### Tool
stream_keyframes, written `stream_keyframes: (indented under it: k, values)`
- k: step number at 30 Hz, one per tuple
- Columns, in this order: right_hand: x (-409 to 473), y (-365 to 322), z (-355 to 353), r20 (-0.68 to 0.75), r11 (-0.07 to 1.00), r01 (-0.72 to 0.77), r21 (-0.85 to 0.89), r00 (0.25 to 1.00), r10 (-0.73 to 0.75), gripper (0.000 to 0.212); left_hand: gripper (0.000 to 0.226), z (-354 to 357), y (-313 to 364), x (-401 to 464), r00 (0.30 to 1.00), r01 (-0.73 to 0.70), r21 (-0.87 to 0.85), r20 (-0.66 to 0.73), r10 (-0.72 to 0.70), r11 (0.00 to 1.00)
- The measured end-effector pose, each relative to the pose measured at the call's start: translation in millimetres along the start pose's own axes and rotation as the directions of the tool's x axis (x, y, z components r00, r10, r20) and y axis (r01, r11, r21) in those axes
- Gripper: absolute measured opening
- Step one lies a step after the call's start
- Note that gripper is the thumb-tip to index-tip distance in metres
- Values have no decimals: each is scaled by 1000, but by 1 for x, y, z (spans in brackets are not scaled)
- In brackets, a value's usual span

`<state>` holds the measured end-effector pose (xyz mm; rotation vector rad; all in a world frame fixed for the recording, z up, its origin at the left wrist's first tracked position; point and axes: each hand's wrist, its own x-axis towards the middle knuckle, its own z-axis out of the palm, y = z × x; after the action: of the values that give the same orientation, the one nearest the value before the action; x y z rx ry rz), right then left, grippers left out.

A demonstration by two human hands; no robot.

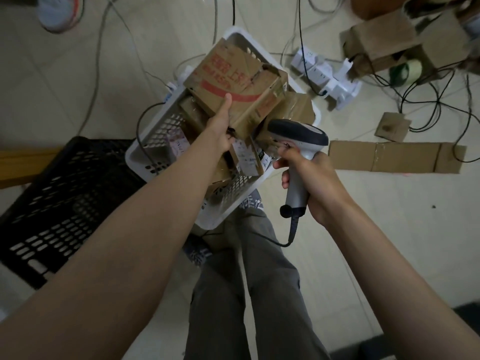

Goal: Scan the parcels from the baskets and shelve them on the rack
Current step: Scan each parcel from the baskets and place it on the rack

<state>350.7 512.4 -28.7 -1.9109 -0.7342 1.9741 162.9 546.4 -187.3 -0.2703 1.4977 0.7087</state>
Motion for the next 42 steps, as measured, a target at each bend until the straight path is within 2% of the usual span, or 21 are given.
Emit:
stream_keyframes:
  k: [7, 10, 12, 14, 17, 21, 23, 27, 29, 31, 36, 42]
  values:
    - [-49, -26, 5, 41, 998, 59, -14, 997, -58, 9, 70, -35, -25, -99, 999, -49, -45, 4, 49, 998]
    - [-86, -38, 11, 83, 995, 92, -37, 993, -88, 9, 56, -63, -39, -155, 998, -54, -62, -40, 51, 997]
    - [-115, -46, 16, 118, 993, 109, -53, 988, -102, 10, 59, -84, -50, -193, 995, -73, -99, -78, 65, 992]
    - [-147, -52, 24, 164, 986, 144, -79, 978, -130, 14, 64, -107, -61, -234, 992, -93, -156, -100, 78, 983]
    - [-198, -56, 40, 237, 975, 197, -105, 957, -168, 18, 57, -141, -77, -298, 989, -133, -280, -94, 111, 951]
    - [-272, -59, 67, 345, 953, 261, -154, 918, -196, 4, 64, -182, -101, -380, 975, -207, -412, -160, 153, 887]
    - [-311, -55, 82, 397, 933, 310, -182, 891, -218, 10, 61, -201, -118, -422, 967, -249, -485, -170, 189, 839]
    - [-393, -42, 110, 543, 887, 404, -224, 807, -231, 16, 55, -237, -165, -496, 951, -308, -636, -189, 245, 708]
    - [-430, -34, 123, 614, 858, 445, -258, 761, -210, 13, 55, -256, -196, -527, 942, -330, -692, -200, 269, 642]
    - [-463, -26, 134, 698, 818, 498, -287, 694, -177, 5, 56, -276, -228, -555, 935, -343, -737, -211, 284, 582]
    - [-522, -9, 169, 845, 714, 623, -318, 528, -84, 13, 55, -316, -301, -615, 917, -378, -836, -281, 282, 398]
    - [-569, 0, 211, 945, 669, 700, -248, 328, 7, 15, 48, -341, -342, -669, 844, -465, -881, -412, 343, 85]
